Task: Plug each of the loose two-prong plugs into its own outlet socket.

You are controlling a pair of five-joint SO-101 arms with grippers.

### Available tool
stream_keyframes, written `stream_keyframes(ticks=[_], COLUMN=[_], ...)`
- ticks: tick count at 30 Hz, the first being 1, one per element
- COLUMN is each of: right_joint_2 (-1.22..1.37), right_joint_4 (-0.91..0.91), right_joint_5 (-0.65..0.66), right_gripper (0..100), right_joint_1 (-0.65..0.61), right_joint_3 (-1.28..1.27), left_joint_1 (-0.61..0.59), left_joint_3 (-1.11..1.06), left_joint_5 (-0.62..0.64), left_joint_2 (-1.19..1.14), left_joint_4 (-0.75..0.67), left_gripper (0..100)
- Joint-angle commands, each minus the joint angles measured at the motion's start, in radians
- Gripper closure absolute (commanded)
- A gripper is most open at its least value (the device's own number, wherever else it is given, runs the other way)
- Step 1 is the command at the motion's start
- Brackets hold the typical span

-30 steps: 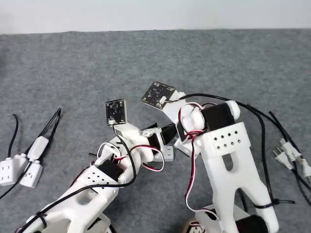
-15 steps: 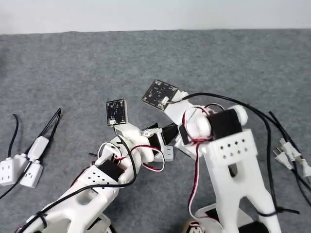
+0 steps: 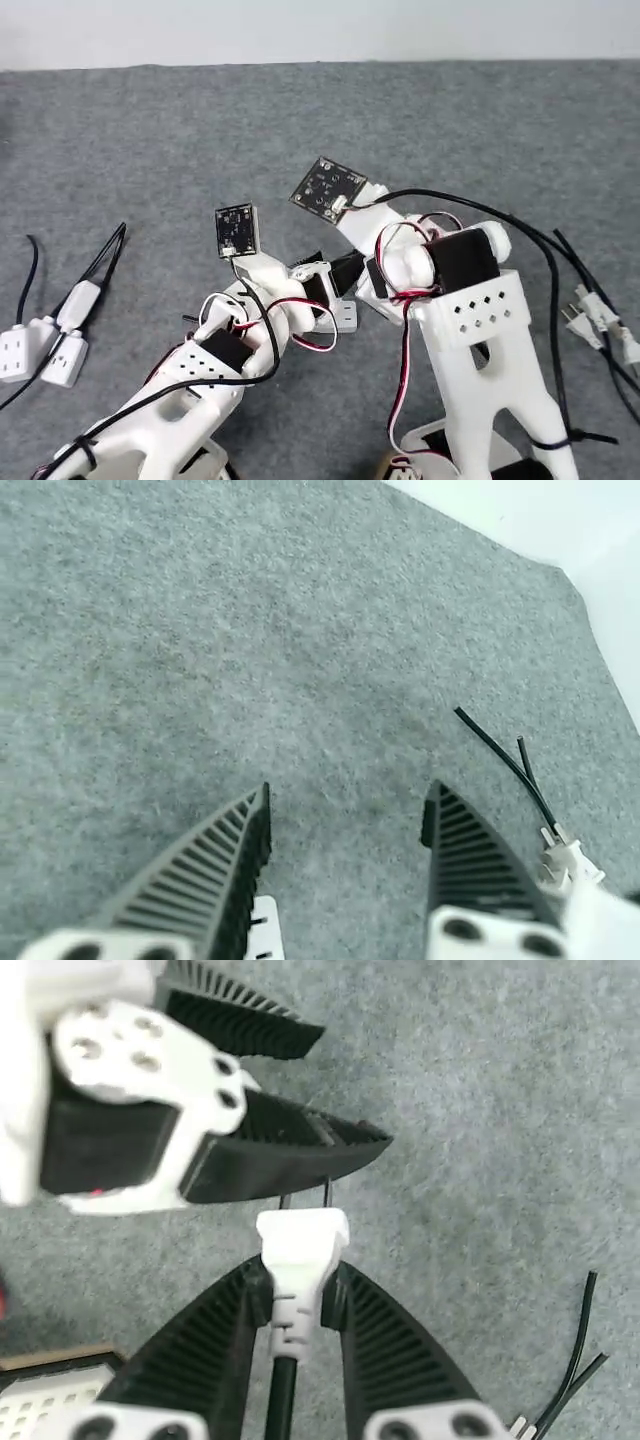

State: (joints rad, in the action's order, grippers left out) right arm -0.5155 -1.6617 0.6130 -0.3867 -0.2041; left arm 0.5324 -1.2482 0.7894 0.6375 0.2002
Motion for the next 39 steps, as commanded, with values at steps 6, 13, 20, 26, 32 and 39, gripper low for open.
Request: stream_keyframes(ticks=[6,13,20,26,32,39], right_joint_2=[-0.024,-0.022,-0.019,-0.019,-0.019,-0.018], right_joint_4=[0.147,0.171,0.174,0.162,0.140,0.114], right_joint_5=[-0.031,-0.041,-0.043,-0.034,-0.009,0.044], right_gripper=[99.0,99.0,99.0,99.0,99.0,99.0], right_joint_1=[0.045,0.045,0.018,0.025,0.056,0.139], right_joint_3=[-0.034,-0.032,-0.032,-0.038,-0.038,-0.038], left_joint_1=[0.003,0.011,0.011,0.002,-0.077,-0.173], left_joint_3=[0.002,0.002,0.002,0.002,0.008,-0.028], left_joint_5=[-0.002,-0.002,0.000,0.000,-0.002,0.000], left_joint_2=[0.017,0.017,0.017,0.017,0.025,0.224], left_joint_4=[-0.025,-0.025,-0.025,-0.025,-0.025,0.060], left_gripper=[76,76,76,76,76,76])
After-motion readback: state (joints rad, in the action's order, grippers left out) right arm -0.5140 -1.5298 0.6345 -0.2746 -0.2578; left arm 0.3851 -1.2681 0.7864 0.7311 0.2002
